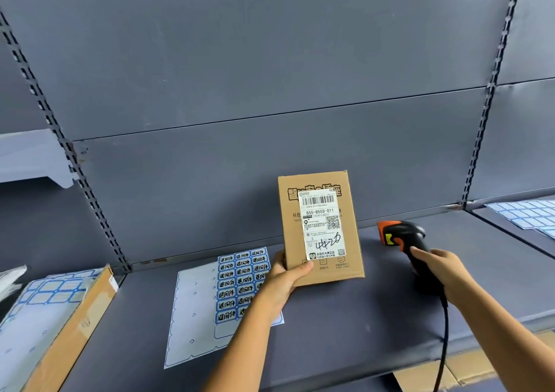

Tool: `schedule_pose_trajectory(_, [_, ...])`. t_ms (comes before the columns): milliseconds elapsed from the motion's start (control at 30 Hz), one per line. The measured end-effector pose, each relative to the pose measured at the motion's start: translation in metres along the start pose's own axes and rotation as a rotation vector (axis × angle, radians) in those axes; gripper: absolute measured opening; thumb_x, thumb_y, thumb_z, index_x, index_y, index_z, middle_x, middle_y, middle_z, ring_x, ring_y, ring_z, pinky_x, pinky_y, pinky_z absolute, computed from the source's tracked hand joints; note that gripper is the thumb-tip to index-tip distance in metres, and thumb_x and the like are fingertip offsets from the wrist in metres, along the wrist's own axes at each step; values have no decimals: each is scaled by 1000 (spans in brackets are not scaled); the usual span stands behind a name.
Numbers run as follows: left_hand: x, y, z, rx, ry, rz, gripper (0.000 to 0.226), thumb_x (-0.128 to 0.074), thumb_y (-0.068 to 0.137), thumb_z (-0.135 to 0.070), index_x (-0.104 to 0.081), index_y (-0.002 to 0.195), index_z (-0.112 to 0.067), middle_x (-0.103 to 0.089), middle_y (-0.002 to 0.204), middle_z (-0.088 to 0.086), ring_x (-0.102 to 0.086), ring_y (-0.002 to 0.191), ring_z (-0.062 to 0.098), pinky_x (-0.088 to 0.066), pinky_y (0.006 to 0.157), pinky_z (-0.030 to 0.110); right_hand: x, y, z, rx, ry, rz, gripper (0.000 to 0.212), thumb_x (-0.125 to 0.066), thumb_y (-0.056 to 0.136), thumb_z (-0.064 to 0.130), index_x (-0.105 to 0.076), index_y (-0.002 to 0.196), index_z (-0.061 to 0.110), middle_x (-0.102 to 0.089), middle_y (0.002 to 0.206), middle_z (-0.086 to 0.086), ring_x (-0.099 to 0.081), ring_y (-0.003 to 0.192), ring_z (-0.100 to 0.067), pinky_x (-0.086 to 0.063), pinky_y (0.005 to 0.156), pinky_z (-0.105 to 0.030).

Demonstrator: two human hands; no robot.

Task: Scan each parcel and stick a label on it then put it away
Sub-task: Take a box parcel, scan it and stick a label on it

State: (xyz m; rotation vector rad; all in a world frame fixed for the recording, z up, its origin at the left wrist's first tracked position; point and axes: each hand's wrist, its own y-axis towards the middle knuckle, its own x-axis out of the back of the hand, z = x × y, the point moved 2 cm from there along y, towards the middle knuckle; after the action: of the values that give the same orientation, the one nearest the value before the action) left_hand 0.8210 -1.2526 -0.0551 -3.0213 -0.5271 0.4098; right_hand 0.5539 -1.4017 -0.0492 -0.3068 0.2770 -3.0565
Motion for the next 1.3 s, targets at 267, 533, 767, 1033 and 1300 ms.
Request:
schedule_pose_trajectory(267, [-4,-5,-4,13,-56,-20,49,-66,82,1,-46,126,-6,-69,113,10,-66,101,18,-53,76,23,0,-6,6,72,-723,-229,49,-59,87,45,-57,116,5,-50,122,-23,-40,117,-39,-35,94,-41])
schedule_pose_trajectory(533, [-14,-20,-18,139,-131,-6,36,-72,78,-20,-60,112,-14,-71,99,2,-63,94,19,-53,75,32,-63,-70,59,268,55,513,30,-54,95,24,-50,125,28,-65,113,9,-63,97,-7,-49,79,-28])
schedule_pose_trajectory(767, [27,-45,-30,195,445,-239,53,-38,91,-63,-65,94,-18,-64,89,-2,-58,80,17,-47,72,28,-79,-66,39,101,73,571,26,-53,95,21,-62,119,17,-71,105,-3,-61,88,-15,-45,65,-27])
schedule_pose_trajectory(1033, [88,-72,-29,-77,860,-325,14,-61,88,-20,-66,100,-26,-65,110,-9,-59,103,11,-45,85,21,-77,-60,22,174,-257,358,31,-57,93,26,-62,119,10,-66,109,-11,-58,97,-26,-45,80,-36])
schedule_pose_trajectory(1300, [69,-78,-19,-112,1441,-27,78,-57,85,-58,-24,149,-29,-18,157,-9,-13,145,9,-10,119,31,-90,-125,57,687,-305,76,18,-62,87,8,-62,104,14,-65,104,-5,-57,101,-25,-40,85,-31])
